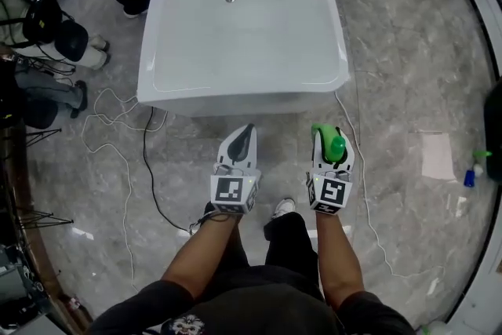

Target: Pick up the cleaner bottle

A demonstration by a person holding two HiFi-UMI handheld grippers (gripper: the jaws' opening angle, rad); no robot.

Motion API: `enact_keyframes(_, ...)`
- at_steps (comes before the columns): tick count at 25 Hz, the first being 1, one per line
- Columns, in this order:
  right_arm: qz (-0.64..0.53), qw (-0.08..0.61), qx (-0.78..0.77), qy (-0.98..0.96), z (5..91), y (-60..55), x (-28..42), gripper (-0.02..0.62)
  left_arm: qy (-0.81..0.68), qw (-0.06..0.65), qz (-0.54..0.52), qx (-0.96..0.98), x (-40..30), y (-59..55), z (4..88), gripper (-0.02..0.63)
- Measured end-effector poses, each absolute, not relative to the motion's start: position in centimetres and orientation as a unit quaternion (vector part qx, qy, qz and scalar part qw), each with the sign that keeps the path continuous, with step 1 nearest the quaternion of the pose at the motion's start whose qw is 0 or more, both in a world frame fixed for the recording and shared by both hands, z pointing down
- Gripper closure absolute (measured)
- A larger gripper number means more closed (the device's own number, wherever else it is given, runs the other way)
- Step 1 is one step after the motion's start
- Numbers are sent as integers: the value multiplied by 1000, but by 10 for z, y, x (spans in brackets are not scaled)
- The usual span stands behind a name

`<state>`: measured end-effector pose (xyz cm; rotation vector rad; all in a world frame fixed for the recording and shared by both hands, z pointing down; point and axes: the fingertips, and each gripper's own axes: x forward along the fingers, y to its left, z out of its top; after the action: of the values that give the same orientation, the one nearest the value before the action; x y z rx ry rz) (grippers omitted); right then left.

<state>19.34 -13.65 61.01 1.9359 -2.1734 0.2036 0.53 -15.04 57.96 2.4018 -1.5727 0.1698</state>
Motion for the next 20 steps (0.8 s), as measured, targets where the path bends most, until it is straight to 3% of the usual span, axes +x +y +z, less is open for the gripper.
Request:
enact_keyframes(8,52,99,660,-743,425,-84,188,399,-546,117,57,828,-3,-101,415,600)
enact_keyframes(20,23,77,632,-770,327,-22,168,399,-554,97,38,826,-22,-28,336,600)
